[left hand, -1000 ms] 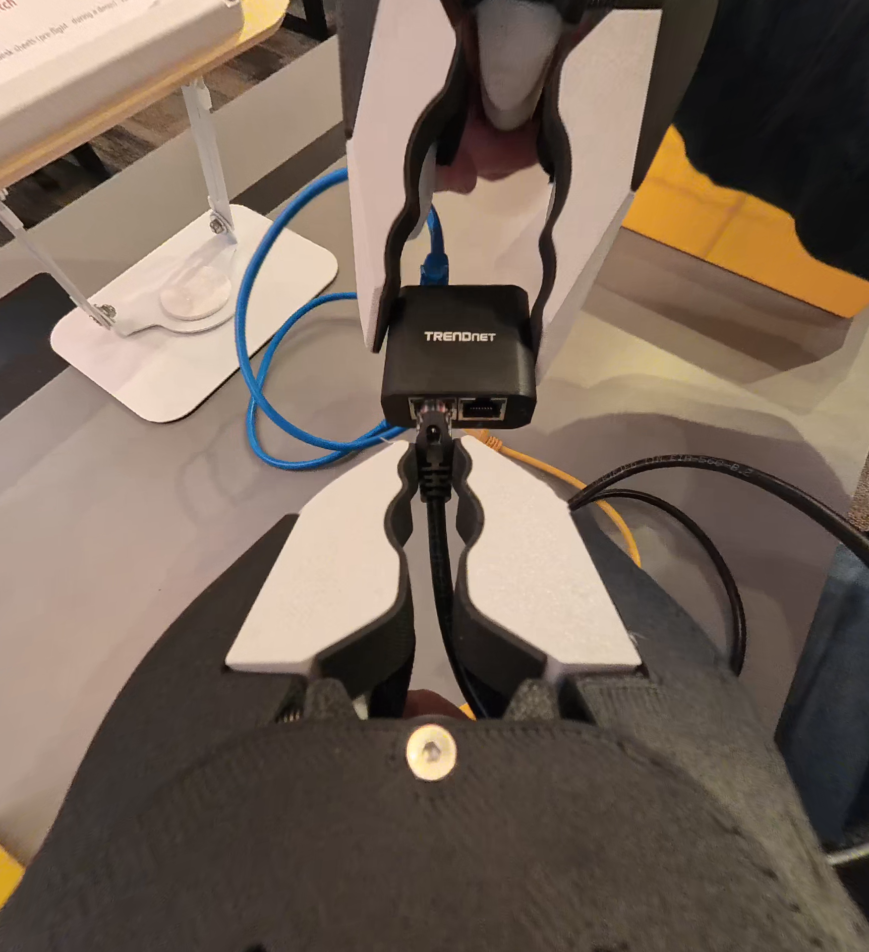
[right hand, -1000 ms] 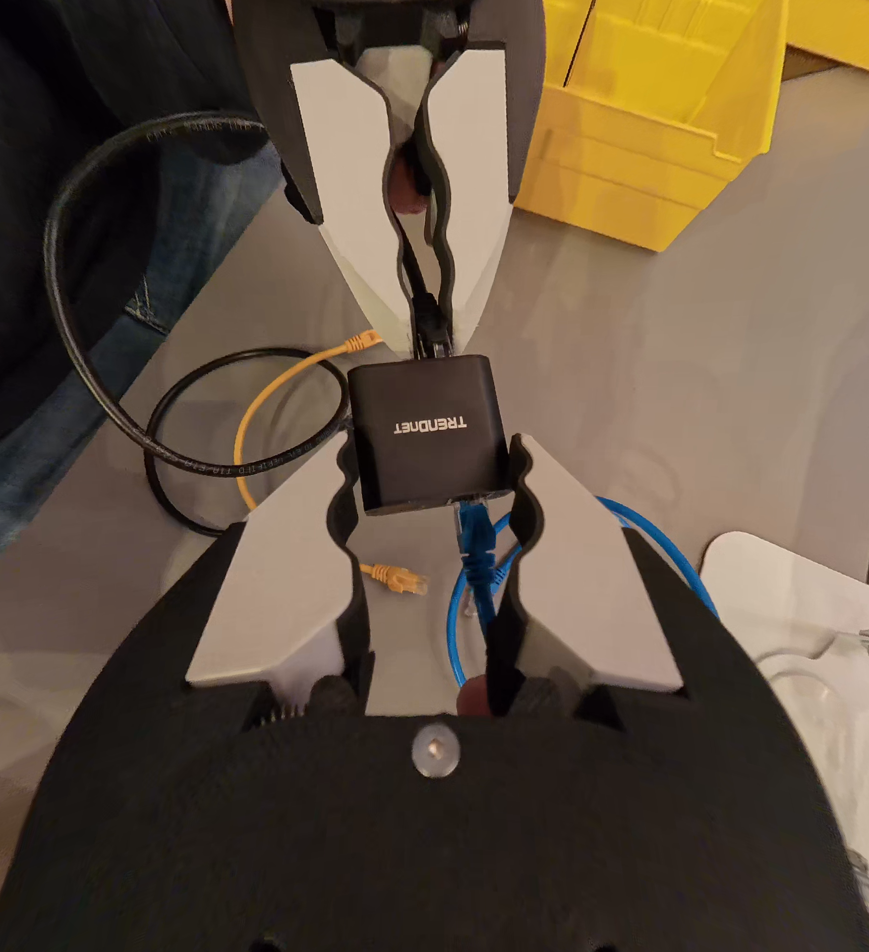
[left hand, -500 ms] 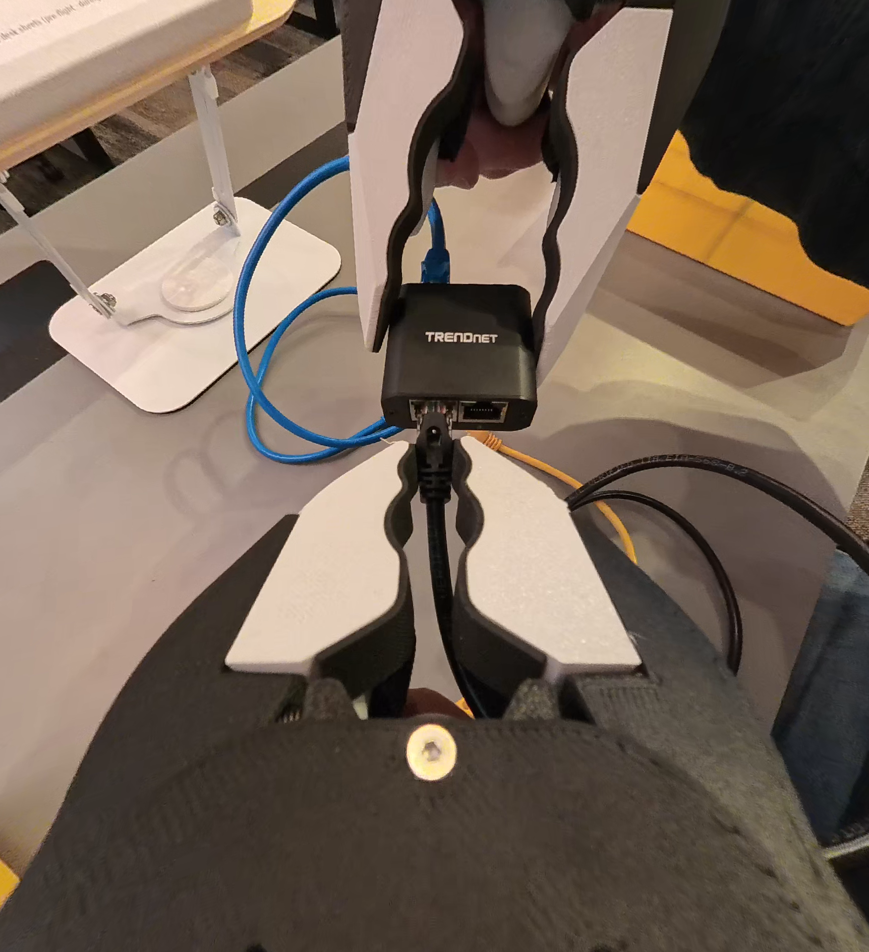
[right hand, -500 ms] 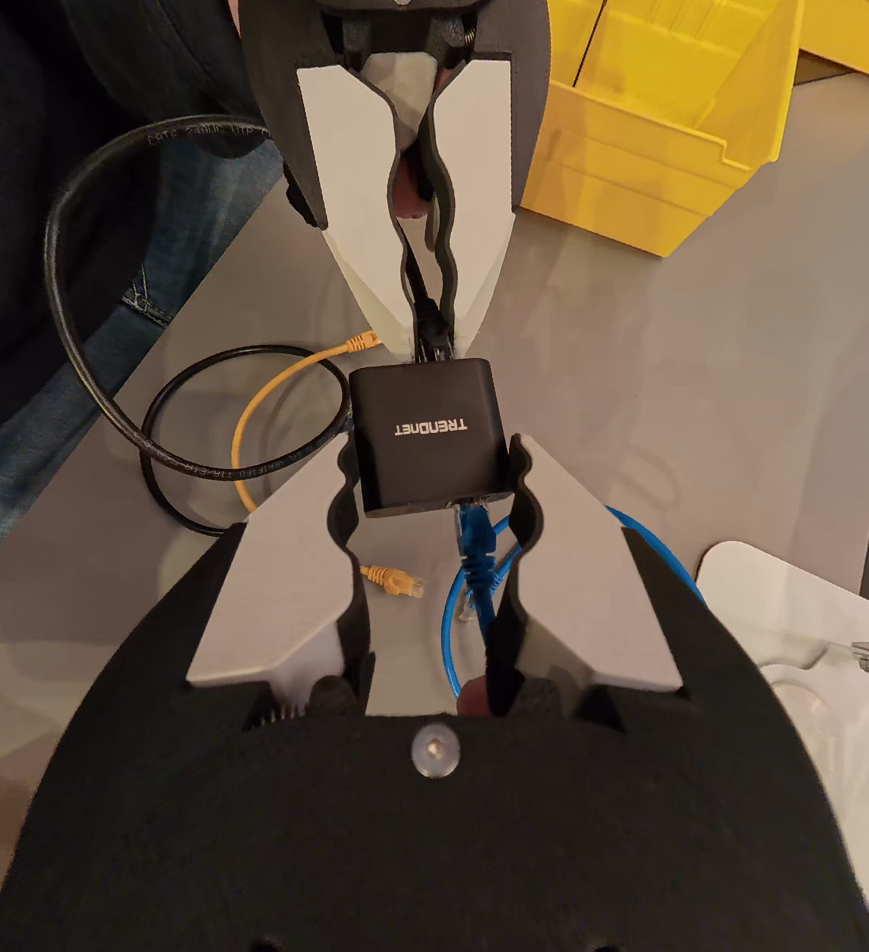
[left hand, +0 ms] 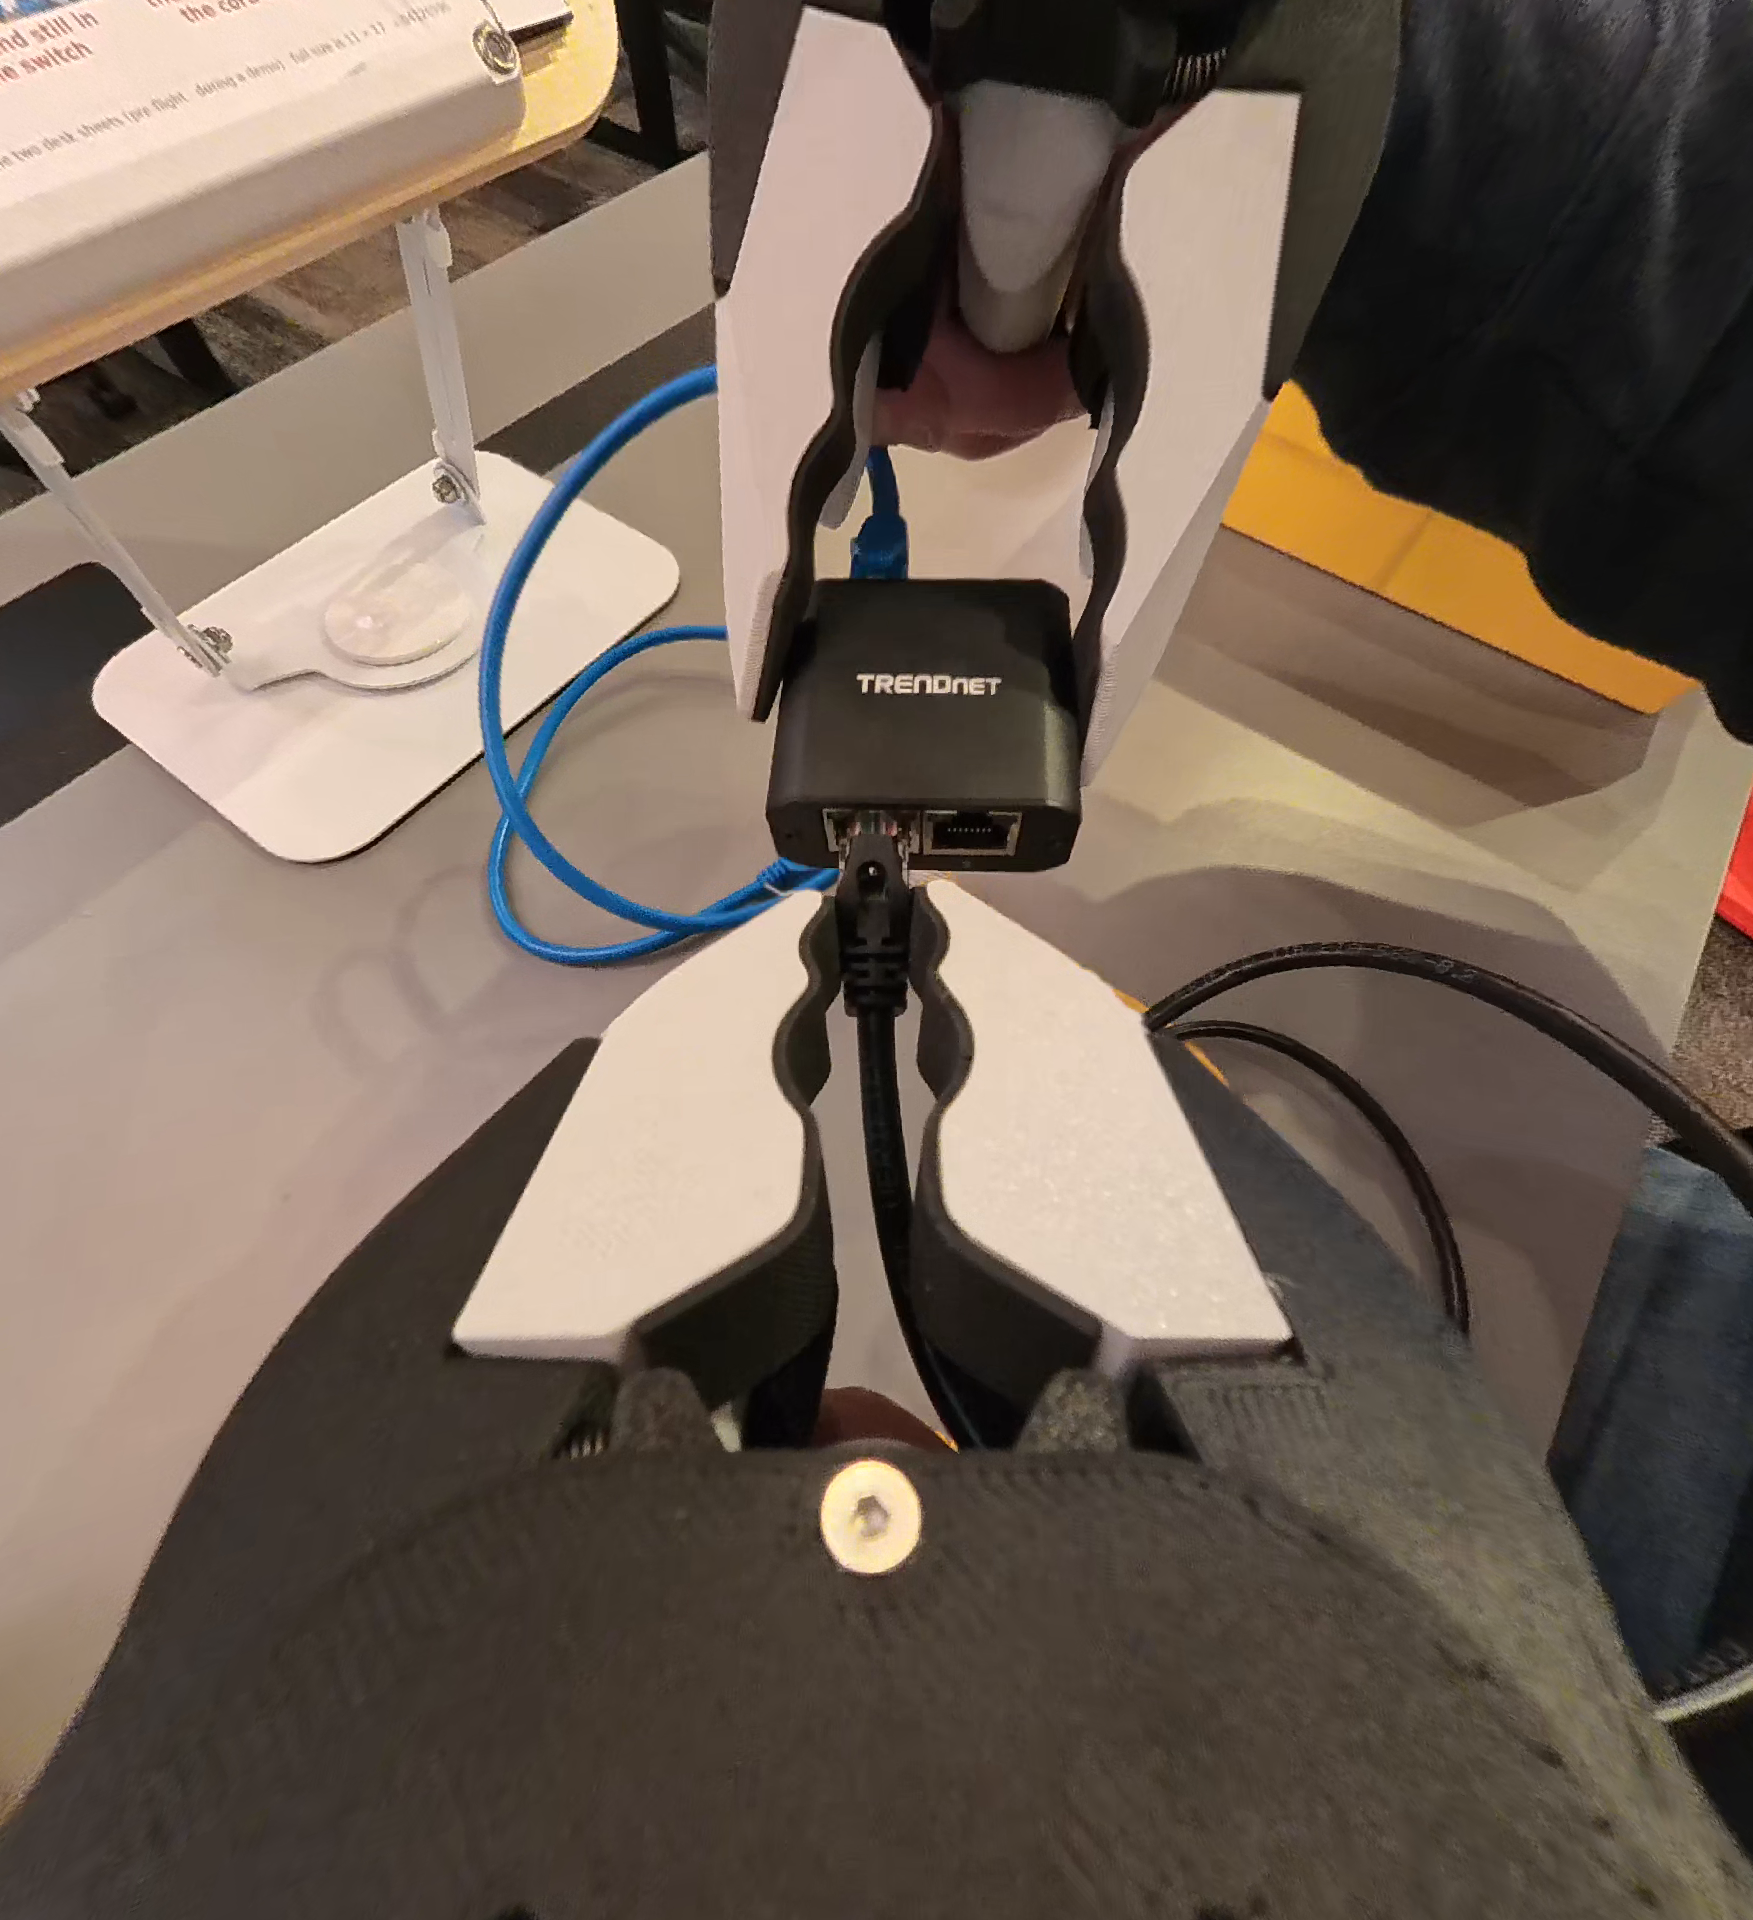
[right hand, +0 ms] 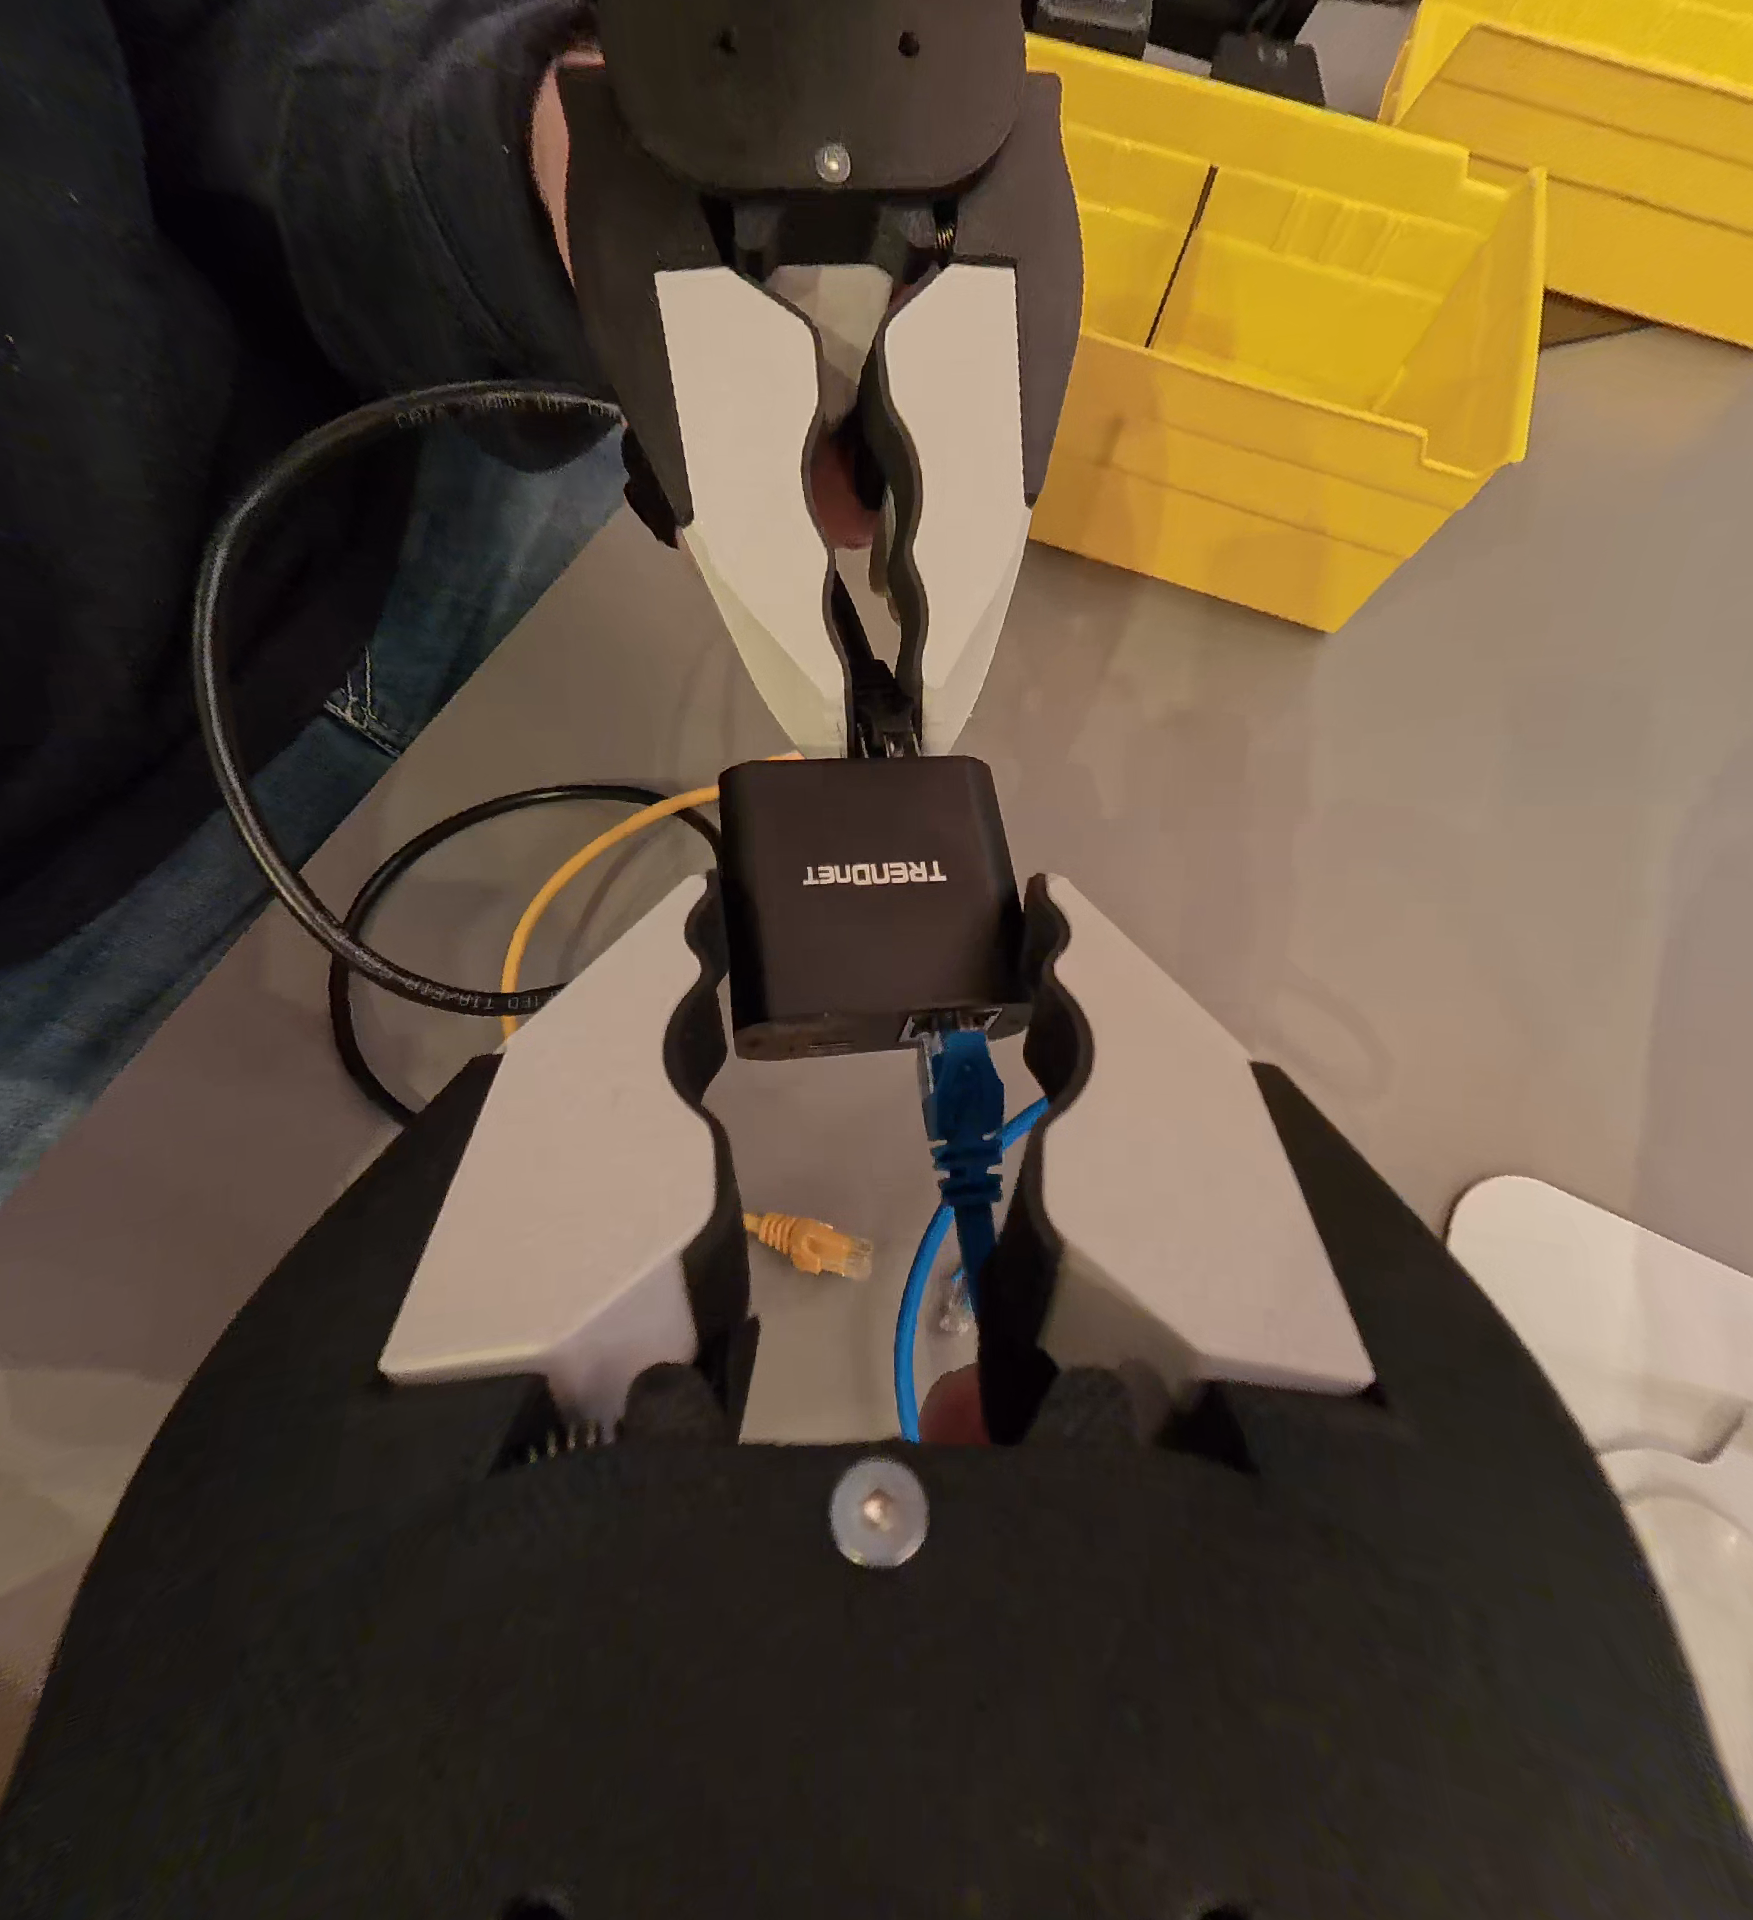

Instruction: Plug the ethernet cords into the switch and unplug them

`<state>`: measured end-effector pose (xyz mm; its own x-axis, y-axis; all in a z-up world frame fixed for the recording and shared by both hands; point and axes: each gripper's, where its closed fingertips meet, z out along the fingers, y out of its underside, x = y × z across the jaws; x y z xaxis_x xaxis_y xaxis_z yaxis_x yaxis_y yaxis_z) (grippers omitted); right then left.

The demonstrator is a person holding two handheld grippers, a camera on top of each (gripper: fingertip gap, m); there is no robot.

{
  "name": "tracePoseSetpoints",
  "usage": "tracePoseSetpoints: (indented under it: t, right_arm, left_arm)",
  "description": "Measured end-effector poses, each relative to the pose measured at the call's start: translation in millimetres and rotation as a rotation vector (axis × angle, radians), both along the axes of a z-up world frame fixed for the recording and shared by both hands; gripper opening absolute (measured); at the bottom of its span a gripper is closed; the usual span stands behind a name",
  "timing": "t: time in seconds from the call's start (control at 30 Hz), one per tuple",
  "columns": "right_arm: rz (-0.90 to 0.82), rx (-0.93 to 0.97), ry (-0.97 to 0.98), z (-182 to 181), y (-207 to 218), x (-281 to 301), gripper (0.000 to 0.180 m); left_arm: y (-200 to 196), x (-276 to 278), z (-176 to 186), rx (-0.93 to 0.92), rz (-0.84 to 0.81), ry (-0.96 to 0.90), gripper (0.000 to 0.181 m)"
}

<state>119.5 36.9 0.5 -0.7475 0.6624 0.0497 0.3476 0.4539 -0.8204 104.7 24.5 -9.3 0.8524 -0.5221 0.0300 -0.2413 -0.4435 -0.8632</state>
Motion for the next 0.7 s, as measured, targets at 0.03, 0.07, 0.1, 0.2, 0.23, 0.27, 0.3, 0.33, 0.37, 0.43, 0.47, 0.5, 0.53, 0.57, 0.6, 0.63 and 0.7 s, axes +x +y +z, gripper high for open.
tracePoseSetpoints:
  t: [0.03,0.07,0.1,0.2,0.23,0.27,0.3,0.33,0.37,0.43,0.47,0.5,0.53,0.57,0.6,0.63,0.7]
  right_arm:
    - [0.003,-0.013,0.010,2.1,-0.8,0.5,0.055]
    - [0.005,-0.023,0.020,4.0,-1.5,0.7,0.056]
    - [0.007,-0.030,0.026,5.5,-2.4,1.0,0.055]
    - [0.010,-0.026,0.030,8.0,-4.1,1.4,0.055]
    - [0.014,-0.023,0.029,9.0,-4.9,1.9,0.054]
    - [0.018,-0.022,0.030,10.1,-5.6,2.4,0.054]
    - [0.022,-0.021,0.029,11.2,-6.3,2.9,0.054]
    - [0.022,-0.018,0.030,11.7,-6.7,2.9,0.054]
    - [0.025,-0.015,0.030,12.4,-7.3,3.2,0.054]
    - [0.028,-0.014,0.033,14.0,-8.5,3.8,0.053]
    - [0.030,-0.013,0.035,14.7,-9.0,4.1,0.053]
    - [0.032,-0.014,0.034,15.3,-9.4,4.6,0.053]
    - [0.035,-0.015,0.035,16.1,-9.9,5.0,0.053]
    - [0.037,-0.016,0.037,16.9,-10.6,5.5,0.053]
    - [0.040,-0.016,0.035,17.4,-11.4,6.1,0.053]
    - [0.040,-0.013,0.034,17.7,-11.9,6.0,0.053]
    - [0.041,-0.009,0.035,19.1,-12.7,6.4,0.053]
  left_arm:
    - [-0.4,0.7,1.5,0.005,-0.004,-0.012,0.012]
    - [-0.6,1.1,3.3,0.012,-0.007,-0.020,0.012]
    - [-0.9,1.4,4.2,0.015,-0.011,-0.025,0.012]
    - [-1.5,1.4,4.9,0.018,-0.018,-0.024,0.012]
    - [-1.9,2.0,5.2,0.020,-0.022,-0.027,0.012]
    - [-2.4,2.4,5.7,0.022,-0.026,-0.033,0.012]
    - [-2.6,3.0,6.2,0.024,-0.031,-0.036,0.012]
    - [-2.8,2.7,6.5,0.027,-0.032,-0.031,0.012]
    - [-3.1,2.8,6.6,0.028,-0.036,-0.028,0.012]
    - [-3.6,3.1,7.4,0.030,-0.041,-0.030,0.012]
    - [-3.8,3.2,7.9,0.031,-0.042,-0.030,0.012]
    - [-4.1,3.6,8.1,0.030,-0.044,-0.030,0.012]
    - [-4.2,3.9,8.5,0.030,-0.045,-0.032,0.012]
    - [-4.4,4.2,9.0,0.031,-0.047,-0.033,0.012]
    - [-4.8,4.7,8.8,0.030,-0.052,-0.032,0.012]
    - [-4.8,4.3,8.5,0.030,-0.051,-0.029,0.012]
    - [-4.5,4.1,8.3,0.033,-0.057,-0.020,0.012]
